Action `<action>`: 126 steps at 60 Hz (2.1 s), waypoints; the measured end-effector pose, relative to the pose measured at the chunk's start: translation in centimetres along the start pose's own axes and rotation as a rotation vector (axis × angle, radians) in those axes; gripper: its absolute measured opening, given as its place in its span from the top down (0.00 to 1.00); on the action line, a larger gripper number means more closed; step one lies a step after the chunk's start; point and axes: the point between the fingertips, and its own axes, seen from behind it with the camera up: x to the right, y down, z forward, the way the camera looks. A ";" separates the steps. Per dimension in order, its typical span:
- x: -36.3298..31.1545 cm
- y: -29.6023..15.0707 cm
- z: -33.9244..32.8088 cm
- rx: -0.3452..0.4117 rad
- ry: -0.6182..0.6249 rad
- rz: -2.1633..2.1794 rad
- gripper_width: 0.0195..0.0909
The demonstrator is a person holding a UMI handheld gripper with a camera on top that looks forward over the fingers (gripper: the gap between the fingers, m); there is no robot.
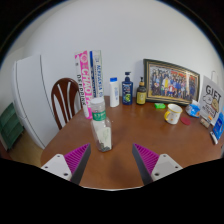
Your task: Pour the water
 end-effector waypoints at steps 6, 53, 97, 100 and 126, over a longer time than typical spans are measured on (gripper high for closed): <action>-1.5 -0.5 4.1 0.027 -0.024 -0.026 0.07; -3.3 -2.2 15.2 0.119 -0.062 -0.001 0.61; 15.3 -30.3 14.2 0.515 -0.555 1.392 0.67; 17.9 -30.2 15.0 0.535 -0.574 1.505 0.67; 25.3 -24.9 21.5 0.489 -0.676 2.011 0.67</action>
